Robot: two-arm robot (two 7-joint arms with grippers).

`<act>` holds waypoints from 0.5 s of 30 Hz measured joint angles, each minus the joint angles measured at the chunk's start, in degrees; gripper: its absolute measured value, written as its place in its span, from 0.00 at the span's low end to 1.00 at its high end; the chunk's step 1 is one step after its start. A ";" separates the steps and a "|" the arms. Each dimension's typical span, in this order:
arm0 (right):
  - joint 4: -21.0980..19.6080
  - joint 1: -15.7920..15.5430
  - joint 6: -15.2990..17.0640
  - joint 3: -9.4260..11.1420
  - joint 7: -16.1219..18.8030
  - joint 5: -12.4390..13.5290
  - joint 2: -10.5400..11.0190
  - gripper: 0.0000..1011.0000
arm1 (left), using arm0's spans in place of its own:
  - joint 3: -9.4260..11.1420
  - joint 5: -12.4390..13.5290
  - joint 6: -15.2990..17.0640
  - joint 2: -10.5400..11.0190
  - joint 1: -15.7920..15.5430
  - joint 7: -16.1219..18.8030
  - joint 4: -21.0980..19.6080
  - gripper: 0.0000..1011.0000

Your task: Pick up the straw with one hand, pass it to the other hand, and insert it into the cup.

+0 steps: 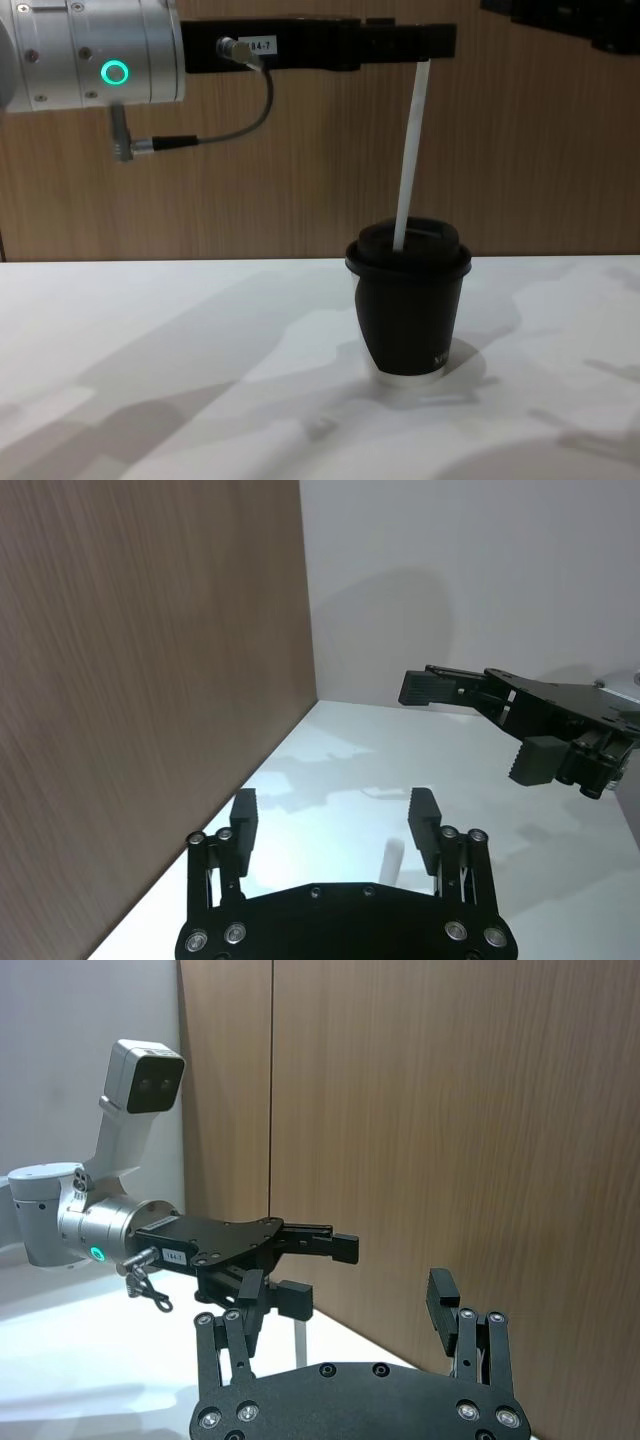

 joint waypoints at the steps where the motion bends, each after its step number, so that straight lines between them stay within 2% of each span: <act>1: 0.00 0.00 0.00 0.00 0.00 0.00 0.00 0.99 | -0.02 0.00 0.00 0.06 0.10 0.02 -0.03 0.95; 4: 0.00 0.00 0.00 0.00 0.00 0.00 0.00 0.99 | -0.13 -0.01 -0.01 0.18 0.34 0.06 -0.19 0.99; 15: 0.00 0.00 0.00 0.00 0.00 0.00 0.00 0.99 | -1.56 -0.77 -0.80 1.39 2.63 0.84 -1.97 0.99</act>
